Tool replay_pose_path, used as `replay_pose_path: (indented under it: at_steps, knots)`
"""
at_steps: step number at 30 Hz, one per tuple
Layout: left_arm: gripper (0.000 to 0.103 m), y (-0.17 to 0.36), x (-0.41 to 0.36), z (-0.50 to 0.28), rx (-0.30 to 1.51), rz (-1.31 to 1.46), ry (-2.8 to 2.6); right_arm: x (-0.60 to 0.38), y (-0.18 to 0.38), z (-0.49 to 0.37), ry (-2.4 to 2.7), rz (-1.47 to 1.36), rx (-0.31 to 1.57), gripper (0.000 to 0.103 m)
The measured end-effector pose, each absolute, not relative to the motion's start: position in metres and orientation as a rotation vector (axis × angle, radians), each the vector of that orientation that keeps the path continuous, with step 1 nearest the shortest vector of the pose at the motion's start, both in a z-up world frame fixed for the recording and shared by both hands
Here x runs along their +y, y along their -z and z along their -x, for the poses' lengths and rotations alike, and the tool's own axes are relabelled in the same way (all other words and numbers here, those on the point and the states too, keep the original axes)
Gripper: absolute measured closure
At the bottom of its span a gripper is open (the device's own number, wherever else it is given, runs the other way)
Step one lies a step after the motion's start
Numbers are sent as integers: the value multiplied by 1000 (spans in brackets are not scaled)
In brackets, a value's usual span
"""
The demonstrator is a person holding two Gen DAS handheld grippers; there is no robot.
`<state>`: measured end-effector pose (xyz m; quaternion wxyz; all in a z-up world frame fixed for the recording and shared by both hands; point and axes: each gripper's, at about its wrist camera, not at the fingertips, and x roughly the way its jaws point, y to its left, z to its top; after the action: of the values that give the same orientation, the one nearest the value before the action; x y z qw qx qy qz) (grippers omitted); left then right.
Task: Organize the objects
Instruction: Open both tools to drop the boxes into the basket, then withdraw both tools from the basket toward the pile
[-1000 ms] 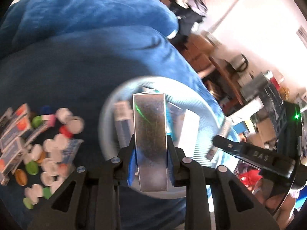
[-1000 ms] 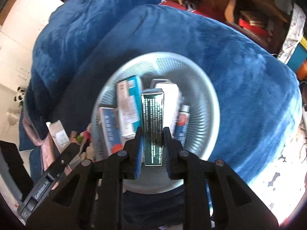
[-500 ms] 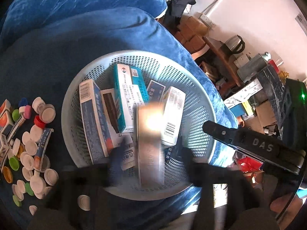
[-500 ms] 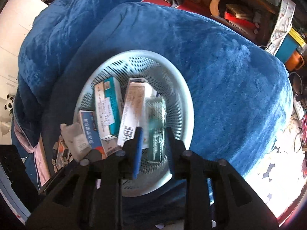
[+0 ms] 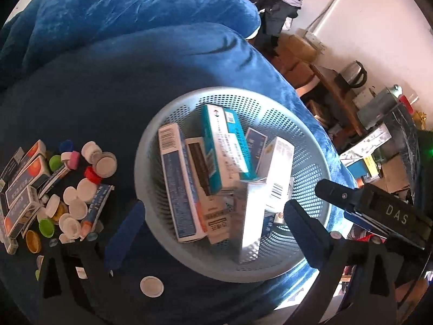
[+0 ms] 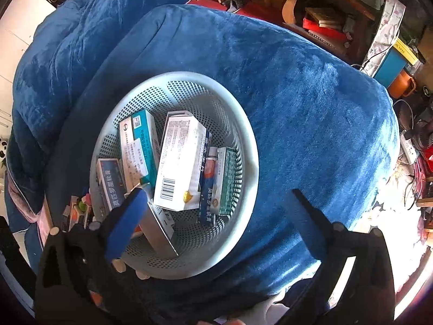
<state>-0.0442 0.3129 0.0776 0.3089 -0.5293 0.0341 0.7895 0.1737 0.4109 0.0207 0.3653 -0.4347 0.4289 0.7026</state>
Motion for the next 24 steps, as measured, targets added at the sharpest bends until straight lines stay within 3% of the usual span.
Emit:
replay_pose_path:
  at_steps: [24]
  knots:
    - [1, -78, 293, 51, 50, 1415, -2098, 400, -22, -161, -1798, 1151, 1069, 0]
